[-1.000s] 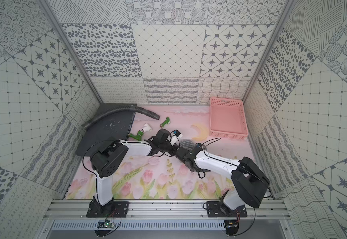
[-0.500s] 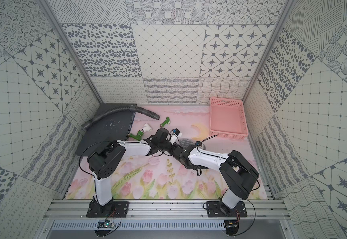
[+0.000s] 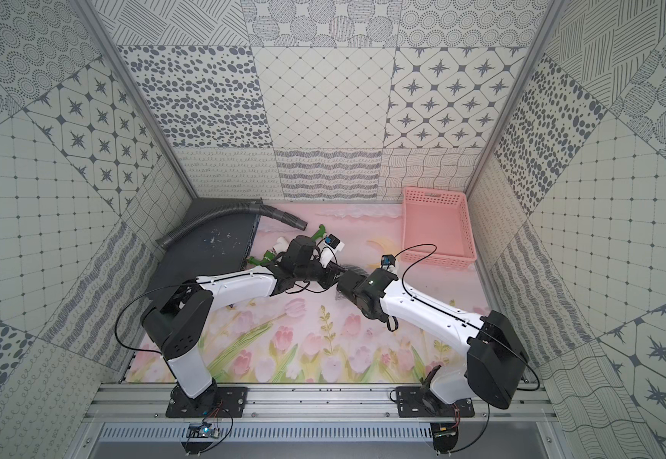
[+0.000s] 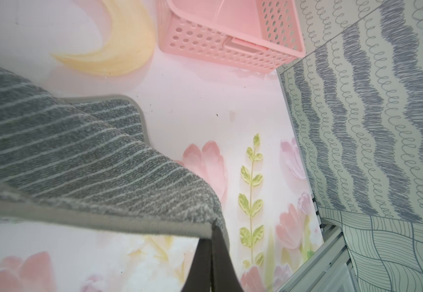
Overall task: Fold the square dishcloth
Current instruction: Flatten out the cleaning item at the center of the board.
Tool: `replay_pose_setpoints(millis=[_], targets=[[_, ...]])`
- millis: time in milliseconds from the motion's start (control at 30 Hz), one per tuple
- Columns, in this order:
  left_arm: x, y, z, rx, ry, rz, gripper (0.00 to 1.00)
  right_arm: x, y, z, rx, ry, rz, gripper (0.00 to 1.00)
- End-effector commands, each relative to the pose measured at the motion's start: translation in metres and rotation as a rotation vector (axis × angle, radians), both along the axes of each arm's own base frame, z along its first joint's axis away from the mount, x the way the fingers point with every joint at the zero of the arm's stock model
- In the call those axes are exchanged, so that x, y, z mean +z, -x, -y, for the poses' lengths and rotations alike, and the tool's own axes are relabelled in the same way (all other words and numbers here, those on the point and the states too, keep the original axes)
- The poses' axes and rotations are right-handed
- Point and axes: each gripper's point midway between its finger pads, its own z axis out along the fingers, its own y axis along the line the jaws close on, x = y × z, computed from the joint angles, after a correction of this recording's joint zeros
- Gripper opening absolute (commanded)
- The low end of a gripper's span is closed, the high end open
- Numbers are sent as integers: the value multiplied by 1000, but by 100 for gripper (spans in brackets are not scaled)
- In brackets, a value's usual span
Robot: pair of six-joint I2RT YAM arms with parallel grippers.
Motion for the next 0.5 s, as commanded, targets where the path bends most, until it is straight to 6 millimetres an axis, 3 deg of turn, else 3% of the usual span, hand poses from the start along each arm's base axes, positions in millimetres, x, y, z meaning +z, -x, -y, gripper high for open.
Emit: replay_pose_setpoints(millis=[0,67,233,467], targets=[[1,8,-8,-15,-29,10,14,26,-4,-2,53,-7,45,0],[4,10,-8,-18,-23,9,0,34,-6,-5,73,-32,59,0],[32,16,-14,-1,16,54,0,52,-8,-7,113,-51,84,0],[108,31,-38,50,42,189,0,91,-3,-11,212,-129,119,0]])
